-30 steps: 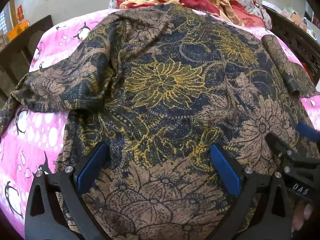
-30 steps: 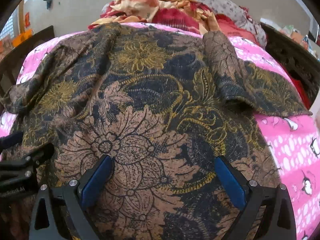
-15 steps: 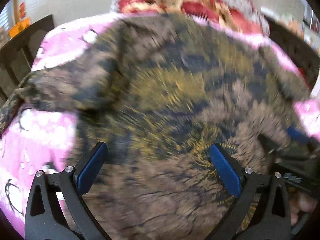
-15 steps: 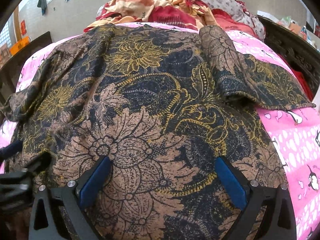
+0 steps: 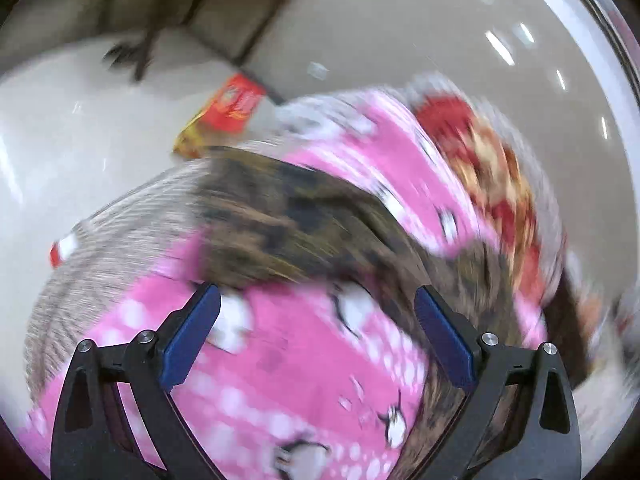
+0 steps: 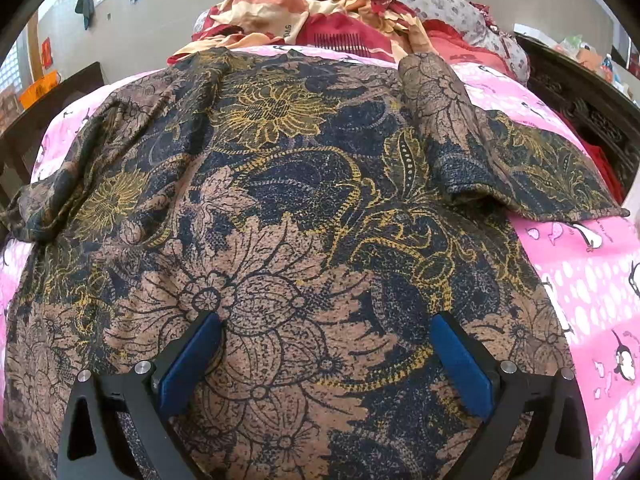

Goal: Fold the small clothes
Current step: 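Grasp the shirt sleeve with the left gripper and lift it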

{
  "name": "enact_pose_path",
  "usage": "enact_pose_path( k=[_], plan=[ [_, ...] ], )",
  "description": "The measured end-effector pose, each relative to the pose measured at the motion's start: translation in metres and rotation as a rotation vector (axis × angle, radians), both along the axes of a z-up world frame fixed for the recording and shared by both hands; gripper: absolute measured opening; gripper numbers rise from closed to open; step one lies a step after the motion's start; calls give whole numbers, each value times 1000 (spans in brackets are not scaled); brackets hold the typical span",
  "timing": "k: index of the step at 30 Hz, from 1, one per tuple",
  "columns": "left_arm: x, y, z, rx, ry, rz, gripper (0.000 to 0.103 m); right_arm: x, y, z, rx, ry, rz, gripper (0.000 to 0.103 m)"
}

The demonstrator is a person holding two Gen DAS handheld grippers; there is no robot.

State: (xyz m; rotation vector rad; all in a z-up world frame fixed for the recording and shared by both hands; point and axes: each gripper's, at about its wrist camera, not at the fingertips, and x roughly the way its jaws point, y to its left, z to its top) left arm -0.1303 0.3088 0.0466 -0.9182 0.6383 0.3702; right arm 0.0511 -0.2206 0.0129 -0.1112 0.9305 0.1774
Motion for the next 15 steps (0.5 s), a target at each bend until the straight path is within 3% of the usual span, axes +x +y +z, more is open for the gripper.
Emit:
enact_pose_path(
  k=[3,4,6,8,11,13,15],
  plan=[
    [-8,27,-26,-193,-44,36,98,-1,1,0,-1,-1,0,103],
    [-5,32,-36,-255,-55,32,93,-1,1,0,-1,-1,0,103],
    [1,39,-42,-284,-58,39,92,0,0,0,0,-1,0,103],
    [7,47,-40,-305,-80,40,84,0,0,0,-1,-1,0,103],
    [15,56,-45,-347,-67,63,62,0,1,0,-1,-1,-1,103],
    [23,56,-48,-336,-15,68,23,0,0,0,0,-1,-1,103],
    [28,57,-46,-273,63,82,8,0,1,0,0,-1,0,103]
  ],
)
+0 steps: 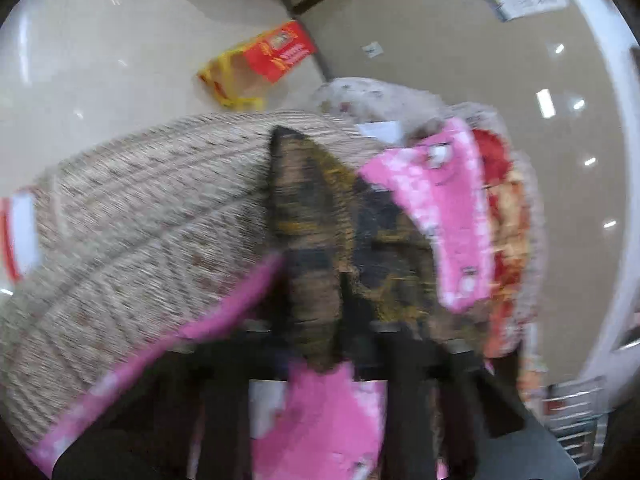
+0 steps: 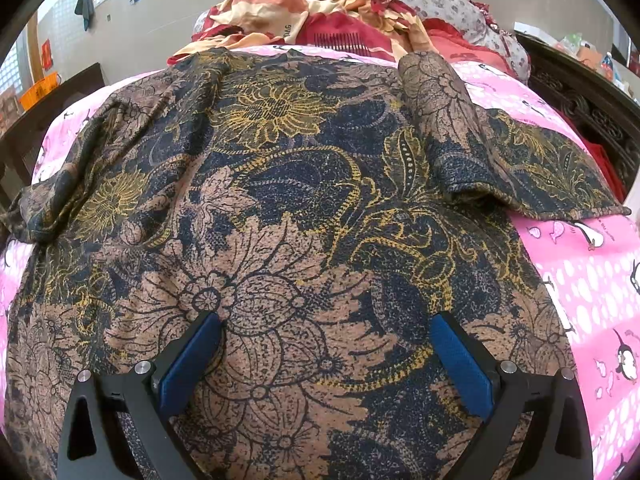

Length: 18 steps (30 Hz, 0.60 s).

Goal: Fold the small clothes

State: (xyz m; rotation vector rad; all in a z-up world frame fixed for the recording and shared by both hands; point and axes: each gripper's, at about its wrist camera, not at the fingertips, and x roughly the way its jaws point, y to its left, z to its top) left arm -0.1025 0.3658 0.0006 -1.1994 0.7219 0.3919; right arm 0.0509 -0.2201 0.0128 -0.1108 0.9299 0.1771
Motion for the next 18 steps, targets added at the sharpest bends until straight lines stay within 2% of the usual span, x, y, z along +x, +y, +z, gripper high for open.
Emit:
enact_pose_path(
  k=[1,3,4,9,11,13,15,18],
  plan=[
    [3,-1,5,37,14,-5,6,0,-1,0,1,0,0,103],
    [3,1,28,171,56,-4,5,0,0,0,0,0,0,103],
    [1,6,47,249,51,12,5,0,-1,0,0,0,0,103],
    [-16,42,139,494,-29,146,5,0,0,0,5,0,0,103],
    [-13,44,169,547,-78,144,5,0,0,0,5,0,0,103],
    [2,30,182,569,-124,67,5,0,0,0,5,-1,0,103],
    [26,-8,189,600,-176,-68,5,0,0,0,7,0,0,103],
    [73,-92,179,583,-262,-314,5,0,0,0,9,1,0,103]
  ],
)
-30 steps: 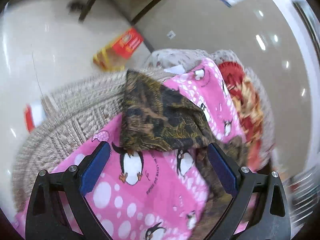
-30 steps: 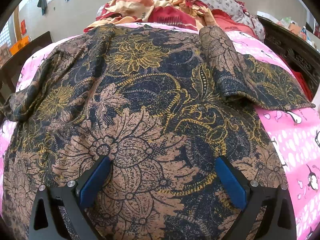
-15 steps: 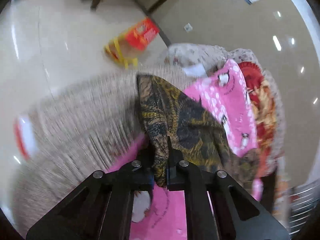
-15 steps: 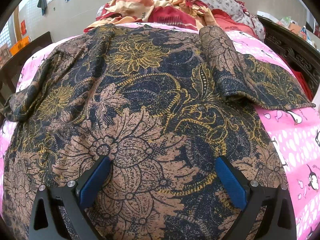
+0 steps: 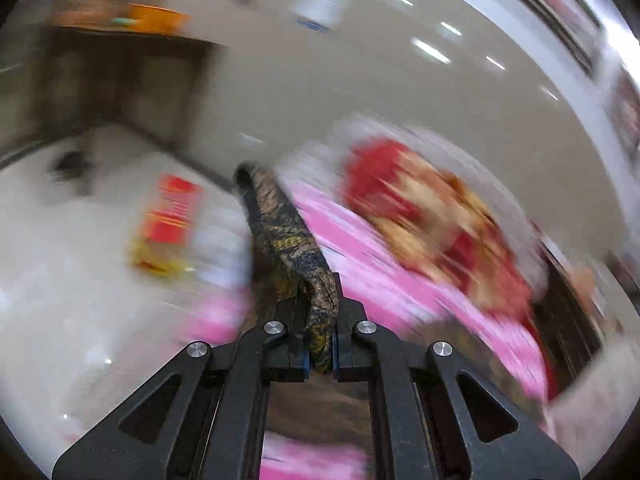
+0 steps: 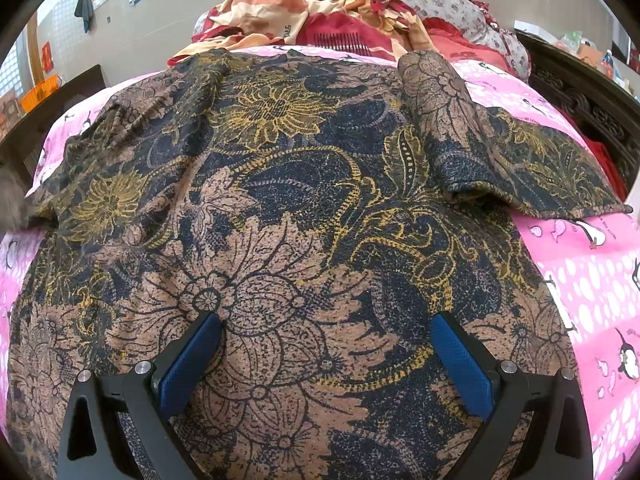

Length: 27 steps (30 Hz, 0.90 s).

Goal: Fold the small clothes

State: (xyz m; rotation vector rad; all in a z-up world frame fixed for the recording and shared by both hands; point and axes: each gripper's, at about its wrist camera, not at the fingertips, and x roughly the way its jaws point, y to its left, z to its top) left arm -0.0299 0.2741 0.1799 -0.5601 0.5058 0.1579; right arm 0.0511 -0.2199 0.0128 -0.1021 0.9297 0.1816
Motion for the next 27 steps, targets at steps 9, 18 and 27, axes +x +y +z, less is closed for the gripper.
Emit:
enact_pose_path(
  k=[9,18,27],
  plan=[
    [146,-292,-83,-44,56,-620,5,0,-6,-1,47,9,4,103],
    [169,-369,-133,-53,289,-915,24,-2,-2,-1,52,11,14,103],
    [92,-288,-112,133,225,-728,39,-2,-5,14,115,10,4,99]
  ],
)
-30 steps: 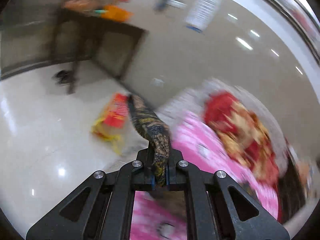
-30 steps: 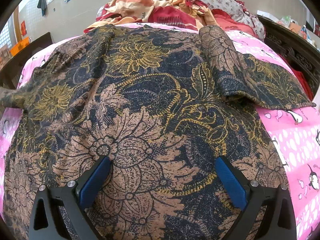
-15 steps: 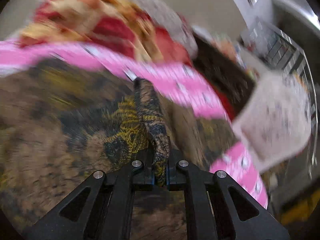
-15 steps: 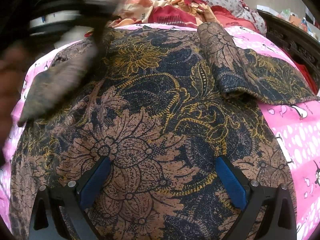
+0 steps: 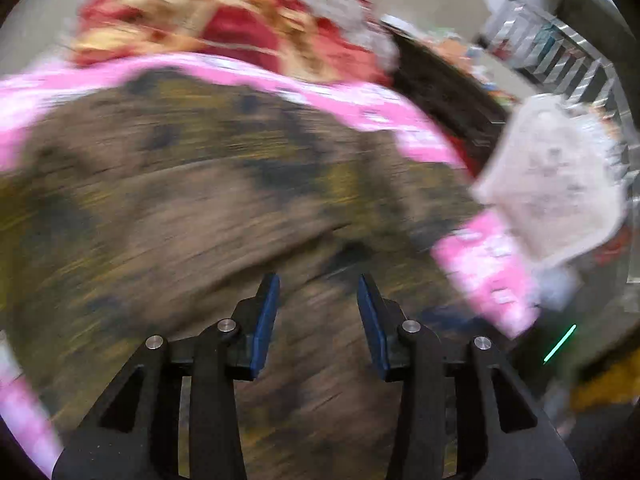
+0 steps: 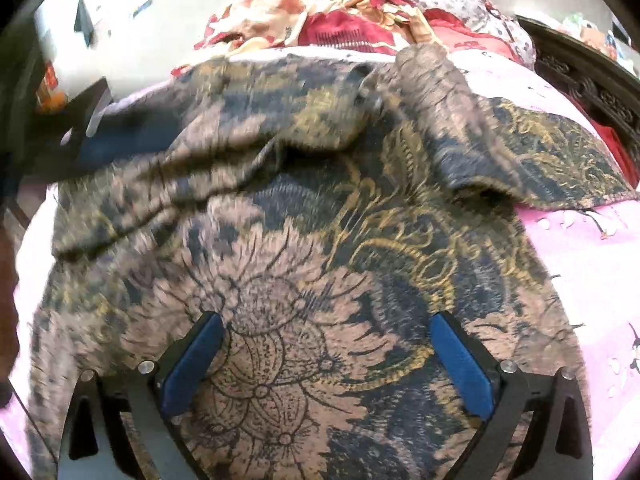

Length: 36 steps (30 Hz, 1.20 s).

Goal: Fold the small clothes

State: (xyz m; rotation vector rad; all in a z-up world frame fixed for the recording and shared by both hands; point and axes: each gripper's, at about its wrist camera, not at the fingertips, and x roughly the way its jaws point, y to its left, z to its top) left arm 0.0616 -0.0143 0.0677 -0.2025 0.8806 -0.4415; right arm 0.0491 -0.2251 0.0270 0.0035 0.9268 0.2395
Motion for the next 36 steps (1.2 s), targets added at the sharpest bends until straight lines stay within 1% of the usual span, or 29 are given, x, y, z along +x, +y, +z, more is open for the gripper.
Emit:
enact_pose_path(
  k=[1,2,3,4,5,6,7,8,9,10,11,12,13,14,16,17,18,19,21,22,25,26,27,28,29,30,32,34,36],
  plan=[
    [-15,9,-8,55,-19,54,39,1,-6,11,26,-38,2,97],
    [-27,15,-16,83,-22,86,39,2,-12,22,51,-99,8,95],
    [-41,21,-27,111,-12,110,39,4,-19,40,80,-193,24,93],
    [-48,21,-37,127,-9,126,39,9,-24,50,105,-222,35,75],
    [-56,24,-48,142,0,149,39,16,-28,58,139,-220,40,54],
    [-64,26,-59,148,7,160,41,26,-33,67,195,-213,57,44],
    [-70,24,-60,150,-19,163,42,35,-33,76,225,-221,73,41],
    [-71,23,-59,155,-33,171,43,43,-34,80,219,-232,77,41],
    [-68,22,-62,159,-26,180,43,58,-32,83,188,-220,69,41],
    [-64,21,-65,153,-8,185,43,73,-29,79,172,-177,53,41],
    [-64,25,-65,144,-10,190,43,94,-34,71,175,-119,37,39],
    [-63,26,-66,135,-6,192,43,112,-34,60,178,-51,22,29],
    [-64,26,-67,127,-6,192,43,122,-39,50,172,-18,-4,29],
    [-65,28,-67,119,-5,193,43,135,-50,35,196,29,-38,29],
    [-62,28,-66,105,-3,194,43,146,-71,18,278,106,-55,16],
    [-63,29,-65,102,-3,194,43,148,-82,18,269,103,-90,6],
    [-62,30,-64,101,-3,195,43,145,-98,26,170,66,-195,6],
    [-61,29,-63,101,-3,195,43,140,-113,34,104,20,-287,7],
    [-63,32,-63,96,-2,197,43,129,-134,53,-17,-48,-410,10],
    [-64,35,-63,93,-1,198,43,124,-135,61,-32,-80,-396,10],
    [-67,40,-61,76,2,199,43,113,-106,82,19,-146,-222,14],
    [-67,41,-61,71,2,199,43,109,-95,84,46,-151,-160,24],
    [-67,41,-61,70,2,200,43,106,-80,85,67,-157,-100,44],
    [-65,41,-61,69,3,200,43,102,-65,80,85,-158,-47,55],
    [-65,40,-61,70,3,200,43,102,-54,75,111,-148,9,71],
    [-64,40,-61,69,3,200,43,103,-40,62,128,-128,60,73],
    [-65,41,-62,67,3,200,43,105,-24,43,129,-71,96,73],
    [-64,41,-62,62,4,200,43,108,-19,28,83,-61,61,73],
    [-64,42,-62,55,6,202,43,115,-24,17,92,-48,12,74]
  ],
)
